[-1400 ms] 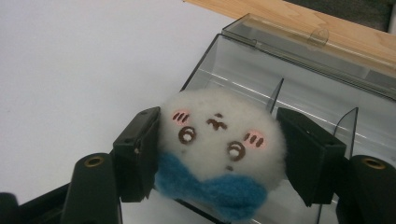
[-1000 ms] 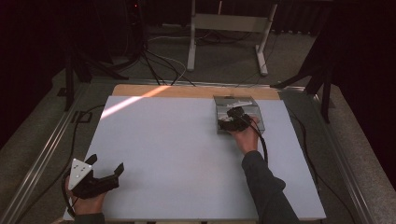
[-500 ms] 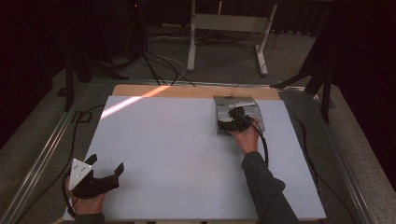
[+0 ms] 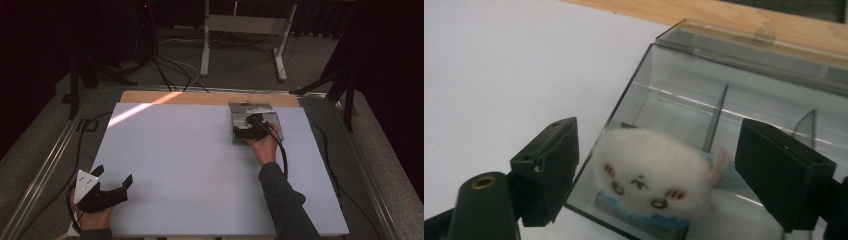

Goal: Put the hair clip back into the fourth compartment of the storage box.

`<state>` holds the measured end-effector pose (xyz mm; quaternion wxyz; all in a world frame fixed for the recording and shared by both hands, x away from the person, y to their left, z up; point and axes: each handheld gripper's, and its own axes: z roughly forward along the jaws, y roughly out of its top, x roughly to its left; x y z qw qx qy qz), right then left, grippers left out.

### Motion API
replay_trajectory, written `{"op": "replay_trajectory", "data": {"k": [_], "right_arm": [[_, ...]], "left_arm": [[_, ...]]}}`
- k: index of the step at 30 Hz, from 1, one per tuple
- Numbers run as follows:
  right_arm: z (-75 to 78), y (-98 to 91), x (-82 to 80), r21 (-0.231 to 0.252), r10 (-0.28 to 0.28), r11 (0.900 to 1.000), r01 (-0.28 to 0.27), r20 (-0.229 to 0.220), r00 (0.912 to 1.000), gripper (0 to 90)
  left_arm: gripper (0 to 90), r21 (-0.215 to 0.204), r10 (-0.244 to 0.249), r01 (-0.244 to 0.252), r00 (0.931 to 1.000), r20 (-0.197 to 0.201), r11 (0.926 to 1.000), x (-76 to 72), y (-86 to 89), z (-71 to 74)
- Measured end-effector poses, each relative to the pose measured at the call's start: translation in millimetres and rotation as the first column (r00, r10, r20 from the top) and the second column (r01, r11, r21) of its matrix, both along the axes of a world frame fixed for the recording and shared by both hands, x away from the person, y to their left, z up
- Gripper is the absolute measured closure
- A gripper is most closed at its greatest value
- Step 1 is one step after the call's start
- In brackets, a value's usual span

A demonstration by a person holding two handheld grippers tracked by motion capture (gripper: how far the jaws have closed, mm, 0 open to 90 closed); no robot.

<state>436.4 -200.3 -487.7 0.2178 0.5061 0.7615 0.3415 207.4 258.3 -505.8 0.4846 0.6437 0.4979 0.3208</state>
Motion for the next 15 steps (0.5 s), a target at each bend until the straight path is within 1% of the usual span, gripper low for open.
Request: {"op": "replay_trajectory", "data": {"k": [2, 4, 5, 6, 7, 8, 9, 11, 14, 15], "right_arm": [[0.5, -0.9, -0.3, 0.003, -0.009, 1.0, 0.009, 0.007, 0.9999, 19.2], [0.6, -1.9, -0.4, 0.01, -0.012, 0.9999, 0.011, 0.011, 0.9999, 24.1], [0.6, -1.9, -0.4, 0.01, -0.012, 0.9999, 0.011, 0.011, 0.9999, 24.1], [0.7, -1.9, -0.7, 0.01, -0.015, 0.9998, 0.015, 0.016, 0.9998, 30.8], [0.2, -1.4, -0.5, -0.005, -0.021, 0.9998, 0.021, 0.017, 0.9996, 38.8], [-1.0, -1.0, 0.1, -0.003, -0.023, 0.9997, 0.023, 0.01, 0.9997, 43.7], [-1.6, -0.8, 0.4, 0.004, -0.021, 0.9998, 0.021, 0.002, 0.9998, 45.3], [-4.3, 1.1, 1.7, 0.001, -0.019, 0.9998, 0.019, -0.014, 0.9997, 47.4], [-6.9, 3.6, 3.2, 0.002, -0.027, 0.9996, 0.027, -0.033, 0.9991, 47.4], [-7.4, 3.6, 4.4, 0.009, -0.029, 0.9995, 0.03, -0.049, 0.9984, 46.8]], "left_arm": [[0.6, -0.001, 0.0, 0.0, 1.0, 0.001, 1.0, -0.1, 0.1, 0.0], [0.6, -0.001, 0.001, -0.001, 1.0, 0.001, 1.0, -0.1, 0.3, 0.0], [0.6, -0.001, 0.001, -0.001, 1.0, 0.001, 1.0, -0.1, 0.3, 0.0], [0.6, -0.002, 0.001, -0.001, 1.0, 0.002, 1.0, -0.1, 0.3, 0.0], [0.7, -0.002, 0.001, -0.001, 1.0, 0.002, 1.0, -0.2, 0.4, 0.0], [0.6, -0.002, 0.001, -0.001, 1.0, 0.002, 1.0, -0.2, 0.4, 0.0], [0.6, -0.002, 0.001, -0.001, 1.0, 0.002, 1.0, -0.2, 0.4, 0.1], [0.6, -0.002, 0.0, 0.0, 1.0, 0.002, 1.0, -0.2, 0.6, 0.0], [0.6, -0.006, 0.002, -0.002, 1.0, 0.003, 1.0, -0.2, 0.8, 0.1], [0.6, -0.006, 0.003, -0.003, 1.0, 0.003, 1.0, -0.3, 0.8, 0.1]]}}
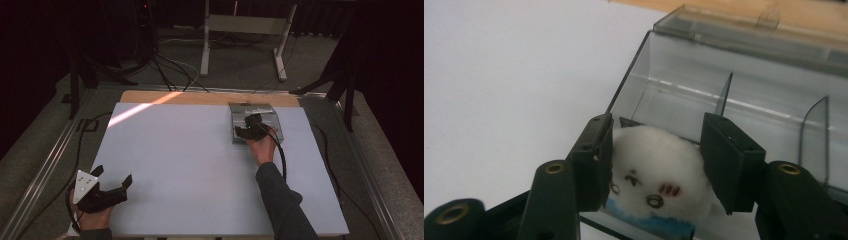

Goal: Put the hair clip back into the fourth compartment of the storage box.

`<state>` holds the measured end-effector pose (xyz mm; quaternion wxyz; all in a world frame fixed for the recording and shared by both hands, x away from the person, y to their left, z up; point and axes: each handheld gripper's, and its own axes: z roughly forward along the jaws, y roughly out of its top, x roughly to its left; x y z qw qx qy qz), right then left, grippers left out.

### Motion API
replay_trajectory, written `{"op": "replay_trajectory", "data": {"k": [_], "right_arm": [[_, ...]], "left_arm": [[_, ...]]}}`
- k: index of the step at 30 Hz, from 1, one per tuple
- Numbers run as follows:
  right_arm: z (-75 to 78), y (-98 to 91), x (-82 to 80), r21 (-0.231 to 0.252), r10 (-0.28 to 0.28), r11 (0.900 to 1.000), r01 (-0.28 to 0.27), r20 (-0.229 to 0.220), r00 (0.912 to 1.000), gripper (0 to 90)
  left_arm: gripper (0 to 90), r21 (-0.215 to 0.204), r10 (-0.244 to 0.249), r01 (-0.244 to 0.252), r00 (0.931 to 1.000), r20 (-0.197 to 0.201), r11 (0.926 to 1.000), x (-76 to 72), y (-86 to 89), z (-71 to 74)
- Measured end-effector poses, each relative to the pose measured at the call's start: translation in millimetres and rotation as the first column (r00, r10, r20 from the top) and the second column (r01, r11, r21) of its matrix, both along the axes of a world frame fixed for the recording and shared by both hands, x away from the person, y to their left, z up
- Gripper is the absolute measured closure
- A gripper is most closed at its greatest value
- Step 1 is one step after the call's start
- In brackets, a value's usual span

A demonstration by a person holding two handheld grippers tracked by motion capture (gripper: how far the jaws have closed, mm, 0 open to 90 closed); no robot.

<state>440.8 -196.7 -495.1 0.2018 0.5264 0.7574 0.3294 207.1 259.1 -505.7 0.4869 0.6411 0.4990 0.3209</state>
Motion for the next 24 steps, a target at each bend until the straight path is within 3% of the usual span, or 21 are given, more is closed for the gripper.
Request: {"op": "replay_trajectory", "data": {"k": [5, 6, 8, 14, 18, 24], "right_arm": [[3.4, -3.8, -2.0, 0.026, -0.004, 0.9997, 0.004, -0.005, 1.0, 29.7], [3.4, -3.8, -2.0, 0.026, -0.004, 0.9997, 0.004, -0.005, 1.0, 29.7], [11.0, -9.2, -7.1, 0.04, -0.009, 0.9992, 0.008, 0.022, 0.9997, 17.6], [21.1, -16.6, -15.6, 0.075, -0.014, 0.9971, 0.01, 0.052, 0.9986, 13.0], [25.7, -25.6, -27.4, 0.132, -0.017, 0.9912, 0.009, 0.06, 0.998, 7.5], [25.4, -42.3, -53.4, 0.131, -0.006, 0.9913, -0.004, 0.075, 0.9972, 0.6]], "left_arm": [[0.7, -0.001, 0.003, -0.003, 1.0, 0.0, 1.0, -0.2, 0.7, 0.1], [0.6, -0.001, 0.003, -0.003, 1.0, 0.0, 1.0, -0.2, 0.7, 0.1], [0.6, 0.001, 0.003, -0.003, 1.0, 0.002, 1.0, -0.6, 0.1, 0.5], [0.6, 0.001, 0.005, -0.005, 1.0, 0.003, 1.0, -0.8, 0.3, 0.4], [0.6, 0.001, 0.006, -0.006, 1.0, 0.006, 1.0, -1.3, 0.2, 0.7], [0.6, 0.007, 0.005, -0.005, 1.0, 0.004, 1.0, -1.0, -0.9, 0.7]]}}
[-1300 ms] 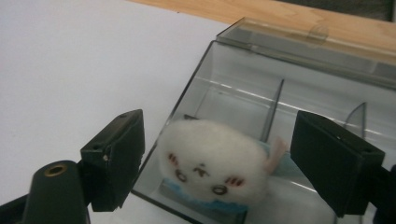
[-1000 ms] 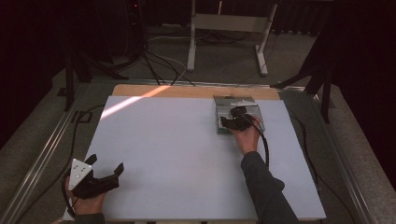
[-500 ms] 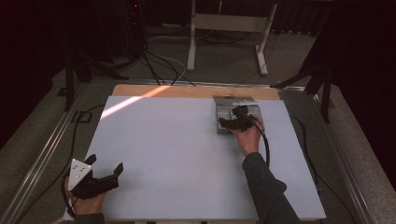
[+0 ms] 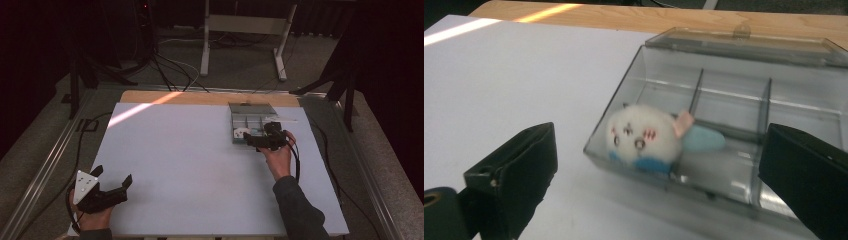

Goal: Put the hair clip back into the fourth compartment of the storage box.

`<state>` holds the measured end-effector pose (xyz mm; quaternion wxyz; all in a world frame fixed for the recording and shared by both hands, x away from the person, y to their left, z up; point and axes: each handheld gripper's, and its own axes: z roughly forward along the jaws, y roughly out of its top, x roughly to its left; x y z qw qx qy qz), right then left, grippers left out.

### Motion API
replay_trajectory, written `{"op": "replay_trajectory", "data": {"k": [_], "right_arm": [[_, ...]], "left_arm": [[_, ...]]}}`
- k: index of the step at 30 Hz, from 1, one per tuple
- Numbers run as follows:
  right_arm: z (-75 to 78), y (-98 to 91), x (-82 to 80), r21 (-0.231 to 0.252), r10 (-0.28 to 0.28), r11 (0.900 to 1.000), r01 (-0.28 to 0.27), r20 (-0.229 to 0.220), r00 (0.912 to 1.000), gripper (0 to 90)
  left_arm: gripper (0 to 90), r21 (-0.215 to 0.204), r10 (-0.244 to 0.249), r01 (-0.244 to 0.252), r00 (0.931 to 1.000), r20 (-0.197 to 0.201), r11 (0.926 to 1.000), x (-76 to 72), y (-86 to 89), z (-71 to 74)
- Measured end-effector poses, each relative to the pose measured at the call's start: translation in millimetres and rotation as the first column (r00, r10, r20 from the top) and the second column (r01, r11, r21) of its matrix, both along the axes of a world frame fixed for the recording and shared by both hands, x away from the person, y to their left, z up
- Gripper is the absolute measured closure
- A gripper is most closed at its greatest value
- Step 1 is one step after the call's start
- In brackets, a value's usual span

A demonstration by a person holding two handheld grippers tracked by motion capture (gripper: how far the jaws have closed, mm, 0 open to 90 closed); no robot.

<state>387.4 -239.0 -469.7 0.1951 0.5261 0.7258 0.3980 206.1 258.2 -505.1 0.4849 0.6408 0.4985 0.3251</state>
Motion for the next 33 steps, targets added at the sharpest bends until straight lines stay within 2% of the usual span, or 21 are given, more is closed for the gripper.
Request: {"op": "replay_trajectory", "data": {"k": [1, 4, 11, 14, 16, 17, 18, 19, 20, 24, 31, 33], "right_arm": [[0.0, 0.0, 0.0, 0.0, 0.0, 1.0, 0.0, 0.0, 1.0, 0.6], [1.9, -7.2, -13.2, -0.011, 0.015, 0.9998, -0.014, 0.028, 0.9995, 0.6], [1.6, -26.7, -49.5, -0.009, 0.031, 0.9995, -0.03, 0.08, 0.9964, 0.0], [0.6, -34.1, -68.2, -0.014, 0.028, 0.9996, -0.026, 0.123, 0.992, 0.0], [0.0, -35.5, -72.4, -0.009, 0.031, 0.9995, -0.03, 0.127, 0.9914, 0.0], [-1.5, -37.7, -79.2, -0.003, 0.034, 0.9994, -0.034, 0.138, 0.9899, 0.0], [-6.2, -41.0, -92.7, -0.009, 0.041, 0.9991, -0.04, 0.167, 0.9851, 0.0], [-6.2, -41.0, -92.7, -0.009, 0.041, 0.9991, -0.04, 0.167, 0.9851, 0.0], [-9.7, -43.5, -101.1, -0.006, 0.043, 0.9991, -0.043, 0.184, 0.9819, 0.0], [-13.7, -47.2, -110.7, 0.006, 0.045, 0.9989, -0.047, 0.193, 0.9802, 0.0], [-16.1, -53.5, -125.8, 0.043, 0.06, 0.9965, -0.072, 0.237, 0.9696, 0.0], [-17.4, -54.5, -130.3, 0.036, 0.067, 0.9962, -0.079, 0.253, 0.9651, 0.0]], "left_arm": [[0.6, 0.004, -0.001, 0.001, 1.0, -0.001, 1.0, 0.3, -0.3, 0.1], [0.6, 0.013, -0.003, 0.003, 1.0, -0.003, 0.9999, 0.8, -2.0, 1.2], [0.6, 0.018, -0.008, 0.008, 1.0, 0.002, 0.9998, 3.3, -4.4, 3.8], [0.6, 0.023, -0.009, 0.009, 0.9999, 0.004, 0.9997, 4.4, -5.5, 4.9], [0.6, 0.026, -0.012, 0.012, 0.9999, 0.005, 0.9996, 5.1, -5.7, 5.5], [0.6, 0.025, -0.015, 0.015, 0.9998, 0.01, 0.9996, 6.1, -6.5, 6.1], [0.6, 0.03, -0.021, 0.021, 0.9997, 0.013, 0.9993, 6.7, -7.3, 6.9], [0.6, 0.03, -0.021, 0.021, 0.9997, 0.013, 0.9993, 6.7, -7.3, 6.9], [0.6, 0.035, -0.024, 0.024, 0.9996, 0.015, 0.9991, 7.1, -8.3, 7.4], [0.6, 0.033, -0.03, 0.03, 0.9994, 0.016, 0.999, 8.8, -8.9, 7.6], [0.6, 0.023, -0.036, 0.035, 0.9989, 0.029, 0.9991, 10.7, -9.5, 8.1], [0.6, 0.02, -0.037, 0.037, 0.9988, 0.032, 0.9991, 11.3, -9.3, 8.0]]}}
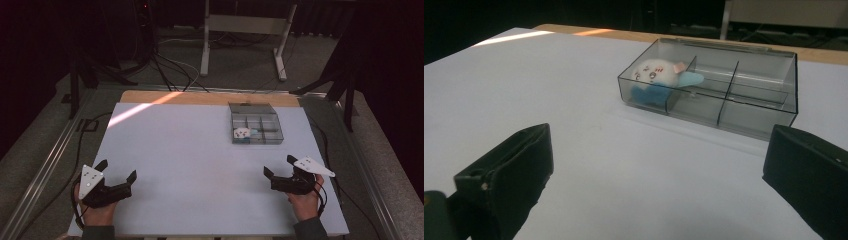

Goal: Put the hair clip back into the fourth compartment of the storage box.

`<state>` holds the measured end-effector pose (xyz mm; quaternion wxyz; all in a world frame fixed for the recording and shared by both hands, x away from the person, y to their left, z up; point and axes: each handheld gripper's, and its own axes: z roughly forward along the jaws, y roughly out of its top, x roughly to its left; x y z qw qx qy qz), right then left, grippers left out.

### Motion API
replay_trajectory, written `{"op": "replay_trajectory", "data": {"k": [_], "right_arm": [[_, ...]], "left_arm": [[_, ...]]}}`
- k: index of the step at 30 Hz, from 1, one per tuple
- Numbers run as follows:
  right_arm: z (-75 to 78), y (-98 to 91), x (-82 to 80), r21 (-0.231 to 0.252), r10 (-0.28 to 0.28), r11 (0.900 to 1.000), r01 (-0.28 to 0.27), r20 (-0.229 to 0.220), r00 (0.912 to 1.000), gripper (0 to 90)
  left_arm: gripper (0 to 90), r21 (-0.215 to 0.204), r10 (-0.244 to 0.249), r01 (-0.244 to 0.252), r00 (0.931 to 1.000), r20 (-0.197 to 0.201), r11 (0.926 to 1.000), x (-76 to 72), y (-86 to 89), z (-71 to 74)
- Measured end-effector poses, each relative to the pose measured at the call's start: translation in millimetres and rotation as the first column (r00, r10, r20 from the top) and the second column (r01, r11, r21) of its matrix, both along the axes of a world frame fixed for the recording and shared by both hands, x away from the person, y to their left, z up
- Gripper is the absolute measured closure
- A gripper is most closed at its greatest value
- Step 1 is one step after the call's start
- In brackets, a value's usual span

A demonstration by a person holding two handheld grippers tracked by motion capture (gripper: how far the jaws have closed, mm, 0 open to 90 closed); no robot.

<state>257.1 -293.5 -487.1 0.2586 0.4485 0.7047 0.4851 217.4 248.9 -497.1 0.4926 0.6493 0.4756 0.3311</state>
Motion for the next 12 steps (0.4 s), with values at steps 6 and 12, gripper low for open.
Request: {"op": "replay_trajectory", "data": {"k": [6, 12], "right_arm": [[-2.6, -4.0, -6.9, 0.008, -0.002, 1.0, 0.001, 0.017, 0.9999, 0.0], [-4.1, -15.2, -12.8, 0.036, -0.02, 0.9992, 0.019, 0.03, 0.9994, 0.0]], "left_arm": [[0.6, -0.002, -0.005, 0.005, 1.0, 0.008, 1.0, 1.8, -0.6, -0.4], [0.6, 0.001, -0.006, 0.006, 1.0, 0.002, 1.0, 3.7, -0.4, -2.0]]}}
